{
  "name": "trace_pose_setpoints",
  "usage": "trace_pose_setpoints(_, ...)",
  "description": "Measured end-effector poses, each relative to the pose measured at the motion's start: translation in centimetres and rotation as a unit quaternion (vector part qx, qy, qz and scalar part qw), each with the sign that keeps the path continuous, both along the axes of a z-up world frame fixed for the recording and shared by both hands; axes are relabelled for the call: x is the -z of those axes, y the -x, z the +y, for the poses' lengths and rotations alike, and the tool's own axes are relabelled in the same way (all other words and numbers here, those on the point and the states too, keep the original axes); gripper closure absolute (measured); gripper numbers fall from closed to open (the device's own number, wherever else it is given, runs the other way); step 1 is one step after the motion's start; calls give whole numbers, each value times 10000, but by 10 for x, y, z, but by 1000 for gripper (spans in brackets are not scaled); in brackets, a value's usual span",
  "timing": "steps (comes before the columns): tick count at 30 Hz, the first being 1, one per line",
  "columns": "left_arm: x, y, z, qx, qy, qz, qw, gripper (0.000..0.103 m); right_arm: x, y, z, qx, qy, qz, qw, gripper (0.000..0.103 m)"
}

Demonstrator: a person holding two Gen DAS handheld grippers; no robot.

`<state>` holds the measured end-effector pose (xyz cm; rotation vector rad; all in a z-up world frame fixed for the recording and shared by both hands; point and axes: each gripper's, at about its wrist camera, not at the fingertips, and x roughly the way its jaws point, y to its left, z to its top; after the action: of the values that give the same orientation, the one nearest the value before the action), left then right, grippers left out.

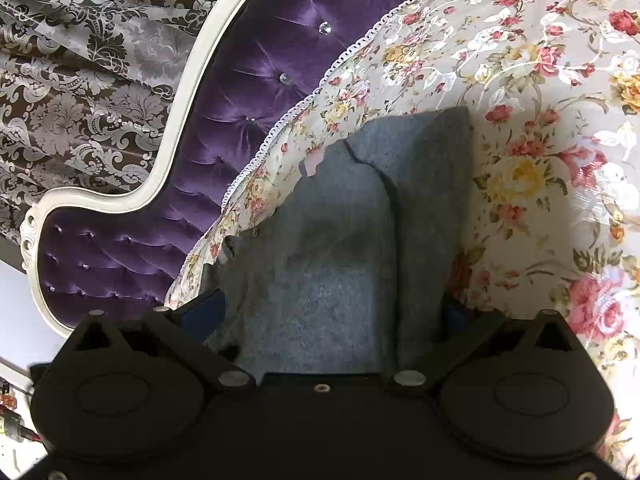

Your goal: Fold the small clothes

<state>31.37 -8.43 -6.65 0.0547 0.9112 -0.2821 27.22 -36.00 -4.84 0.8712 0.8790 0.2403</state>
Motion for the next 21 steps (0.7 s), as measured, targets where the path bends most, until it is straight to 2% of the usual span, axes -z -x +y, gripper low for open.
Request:
trace_pose_setpoints(6, -1, -7, -3, -43, -110, 120, 9999, 5, -1, 2, 4, 65, 96, -43, 9999, 0)
trace_pose_setpoints(8, 0, -5, -3, -84, -93, 105, 9999, 1, 0, 2, 3, 59, 81, -68, 9999, 0)
trace_pose_setpoints(14, 2, 1, -2, -170, -5, -3, 9999, 0, 2, 4, -2, 95, -145, -110, 9998, 0)
trace_pose_setpoints(18, 0, 0, 4, -54, 120, 37, 9999, 1, 2, 5, -2, -34, -88, -168, 9998, 0)
trace_pose_setpoints(21, -6, 4, 10, -134, 224, 33, 9997, 2, 1, 5, 0, -159, -2, -196, 9997, 0)
